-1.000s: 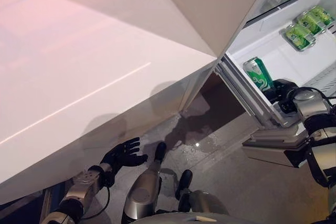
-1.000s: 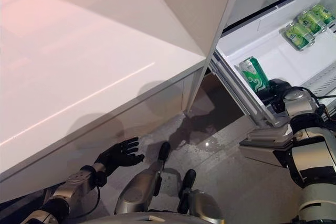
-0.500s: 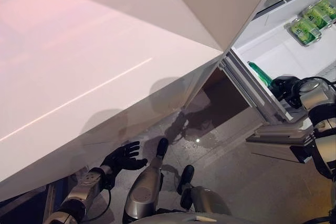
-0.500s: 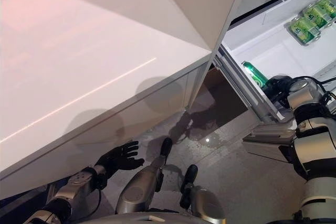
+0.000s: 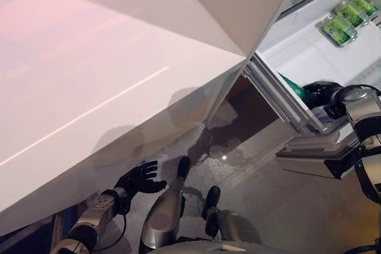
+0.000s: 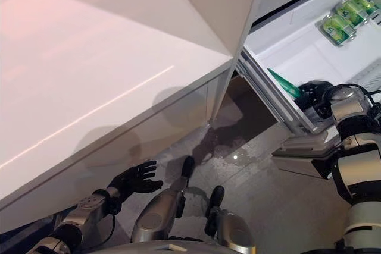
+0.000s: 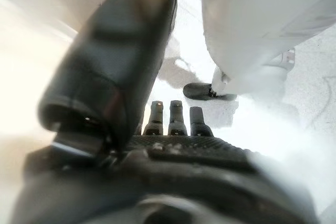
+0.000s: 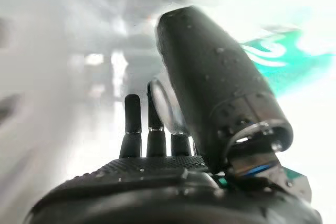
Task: Put drinks into fridge and close the fridge
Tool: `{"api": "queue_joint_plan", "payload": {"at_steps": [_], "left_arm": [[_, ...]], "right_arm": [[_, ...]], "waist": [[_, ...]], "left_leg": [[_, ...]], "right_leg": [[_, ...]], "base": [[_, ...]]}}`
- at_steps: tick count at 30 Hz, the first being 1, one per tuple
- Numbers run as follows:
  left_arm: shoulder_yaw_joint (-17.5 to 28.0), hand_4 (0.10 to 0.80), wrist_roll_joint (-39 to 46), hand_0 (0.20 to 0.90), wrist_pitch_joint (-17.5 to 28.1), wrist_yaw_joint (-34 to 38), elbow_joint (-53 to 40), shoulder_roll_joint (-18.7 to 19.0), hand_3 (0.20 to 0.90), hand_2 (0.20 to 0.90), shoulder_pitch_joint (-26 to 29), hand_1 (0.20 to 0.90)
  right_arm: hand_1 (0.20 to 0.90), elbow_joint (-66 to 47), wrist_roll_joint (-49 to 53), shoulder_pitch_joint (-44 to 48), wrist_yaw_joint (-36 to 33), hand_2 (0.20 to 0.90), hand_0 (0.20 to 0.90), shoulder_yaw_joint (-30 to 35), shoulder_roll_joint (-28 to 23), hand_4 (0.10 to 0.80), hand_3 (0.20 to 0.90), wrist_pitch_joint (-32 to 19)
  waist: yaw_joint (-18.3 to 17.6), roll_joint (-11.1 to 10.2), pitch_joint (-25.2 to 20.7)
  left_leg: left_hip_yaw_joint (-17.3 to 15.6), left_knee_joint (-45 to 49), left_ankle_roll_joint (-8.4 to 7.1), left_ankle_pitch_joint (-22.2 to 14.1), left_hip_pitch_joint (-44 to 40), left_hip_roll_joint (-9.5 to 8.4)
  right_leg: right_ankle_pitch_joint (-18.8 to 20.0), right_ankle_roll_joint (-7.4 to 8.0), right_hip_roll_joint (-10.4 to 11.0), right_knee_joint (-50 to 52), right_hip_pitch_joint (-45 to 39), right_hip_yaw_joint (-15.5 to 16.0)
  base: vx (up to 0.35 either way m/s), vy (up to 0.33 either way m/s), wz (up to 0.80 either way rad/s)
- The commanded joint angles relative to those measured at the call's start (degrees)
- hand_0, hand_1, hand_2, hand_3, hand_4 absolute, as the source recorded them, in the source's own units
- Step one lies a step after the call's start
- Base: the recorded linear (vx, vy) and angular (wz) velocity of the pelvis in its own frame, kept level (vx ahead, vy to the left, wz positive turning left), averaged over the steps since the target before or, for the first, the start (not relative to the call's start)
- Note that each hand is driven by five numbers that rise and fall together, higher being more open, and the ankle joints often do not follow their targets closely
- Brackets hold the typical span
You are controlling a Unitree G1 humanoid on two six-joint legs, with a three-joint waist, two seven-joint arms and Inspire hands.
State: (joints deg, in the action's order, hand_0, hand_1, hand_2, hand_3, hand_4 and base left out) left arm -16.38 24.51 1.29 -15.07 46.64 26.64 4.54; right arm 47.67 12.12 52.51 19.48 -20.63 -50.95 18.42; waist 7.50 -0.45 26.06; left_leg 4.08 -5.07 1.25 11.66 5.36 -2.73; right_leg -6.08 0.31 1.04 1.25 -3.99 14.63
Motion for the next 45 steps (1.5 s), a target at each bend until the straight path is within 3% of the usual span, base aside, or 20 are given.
{"api": "queue_joint_plan", "payload": {"at_steps": [1, 6, 10, 17, 21, 25, 32, 36, 37, 45], "left_arm": [[1.1, 0.8, -3.4, 0.9, 1.6, -0.1, 1.4, -0.1, 0.9, 0.9, -3.5, 0.9], [2.2, 0.8, -5.8, 0.9, 2.7, -1.0, 5.3, -1.3, 0.9, 0.9, -4.8, 0.9], [2.2, 0.8, -7.3, 0.9, 3.8, -1.2, 8.7, -2.6, 0.9, 0.9, -5.0, 0.9], [0.4, 0.8, -9.1, 0.9, 4.1, -1.6, 11.0, -4.8, 0.9, 0.9, -4.4, 0.9], [-1.0, 0.8, -8.7, 0.9, 3.8, -2.0, 10.2, -6.7, 0.9, 0.9, -4.3, 0.9], [-2.8, 0.8, -9.7, 0.9, 3.4, -1.7, 9.0, -8.2, 0.9, 0.9, -3.4, 0.9], [-4.7, 0.8, -4.4, 0.9, 4.5, 1.5, 6.2, -9.1, 0.9, 0.9, -1.6, 0.9], [-4.8, 0.8, -1.8, 0.9, 5.1, 4.0, 4.4, -9.0, 0.9, 0.9, -1.0, 0.9], [-4.5, 0.8, -1.3, 0.9, 5.1, 4.5, 4.4, -8.9, 0.9, 0.9, -1.1, 0.9], [-2.3, 0.8, 0.4, 0.9, 4.9, 5.6, 3.8, -8.6, 0.9, 0.9, -2.1, 0.9]], "right_arm": [[0.9, -10.9, 11.0, 2.3, -9.4, 0.9, 0.9, 2.3, -5.8, 0.8, 0.9, -7.4], [0.9, -19.0, 21.4, -5.4, -16.5, 0.9, 0.9, 13.4, -7.8, 0.8, 0.9, -11.5], [0.9, -22.3, 29.4, -12.9, -23.9, 0.9, 0.9, 22.3, -6.5, 0.8, 0.9, -16.6], [0.9, -25.0, 32.3, -23.9, -35.6, 0.9, 0.9, 32.6, 1.8, 0.8, 0.9, -26.3], [0.9, -25.3, 31.5, -26.8, -41.2, 0.9, 0.9, 34.3, 7.9, 0.8, 0.9, -33.0], [0.9, -25.1, 32.7, -26.5, -41.6, 0.9, 0.9, 34.0, 11.8, 0.8, 0.9, -36.2], [0.9, -24.3, 35.9, -21.8, -42.1, 0.9, 0.9, 31.3, 13.3, 0.8, 0.9, -39.9], [0.9, -22.9, 40.4, -18.1, -38.1, 0.9, 0.9, 29.3, 13.2, 0.8, 0.9, -40.1], [0.9, -22.8, 42.5, -17.3, -36.0, 0.9, 0.9, 28.7, 13.3, 0.8, 0.9, -39.8], [0.9, -21.7, 49.2, -11.9, -25.4, 0.9, 0.9, 25.5, 13.4, 0.8, 0.9, -38.1]], "waist": [[0.1, -2.4, -4.6], [-2.5, -3.0, -7.7], [-4.6, -3.2, -10.4], [-6.6, -2.4, -12.7], [-6.6, -1.6, -11.8], [-6.2, -0.8, -8.1], [-6.2, 1.1, -2.7], [-5.3, 2.1, -0.1], [-5.0, 2.4, 0.0], [-3.6, 3.8, 0.9]], "left_leg": [[-6.4, 5.9, 1.36, -12.6, -3.2, 0.01], [-7.6, 5.1, 1.48, -13.5, -5.4, 0.19], [-8.8, 5.6, 1.77, -14.6, -6.5, 0.09], [-9.7, 8.6, 2.75, -17.3, -8.0, -0.2], [-9.3, 17.8, 3.82, -21.6, -6.1, -0.99], [-8.7, 29.0, 5.15, -26.7, -1.0, -1.4], [-9.4, 39.4, 6.5, -28.9, 8.7, -2.12], [-8.8, 43.2, 7.06, -29.0, 13.8, -3.0], [-8.0, 43.8, 6.89, -30.5, 14.0, -3.33], [-7.2, 45.4, 6.91, -29.8, 17.1, -4.5]], "right_leg": [[6.5, 3.29, 2.5, 3.6, 7.0, -1.5], [6.4, 3.67, 2.0, 2.5, 5.6, -3.4], [6.1, 3.71, 1.8, 2.4, 5.1, -5.2], [4.1, 3.35, 2.2, 5.2, 4.2, -7.7], [1.9, 2.11, 3.7, 9.6, 4.5, -8.7], [-1.3, 0.66, 5.6, 19.1, 8.2, -8.3], [-4.7, -1.09, 6.8, 31.9, 18.8, -8.6], [-5.8, -2.19, 6.5, 36.8, 24.1, -8.5], [-7.4, -2.01, 6.1, 38.0, 24.5, -9.0], [-8.2, -2.99, 5.7, 41.1, 28.1, -8.9]], "base": [[0.017, -0.003, -0.06], [0.026, 0.002, -0.14], [0.051, 0.002, -0.25], [0.096, -0.024, -0.25], [0.112, -0.041, -0.24], [0.006, -0.016, -0.07], [-0.125, 0.026, 0.08], [-0.124, 0.033, 0.1], [-0.01, 0.033, 0.08], [-0.028, 0.059, 0.09]]}}
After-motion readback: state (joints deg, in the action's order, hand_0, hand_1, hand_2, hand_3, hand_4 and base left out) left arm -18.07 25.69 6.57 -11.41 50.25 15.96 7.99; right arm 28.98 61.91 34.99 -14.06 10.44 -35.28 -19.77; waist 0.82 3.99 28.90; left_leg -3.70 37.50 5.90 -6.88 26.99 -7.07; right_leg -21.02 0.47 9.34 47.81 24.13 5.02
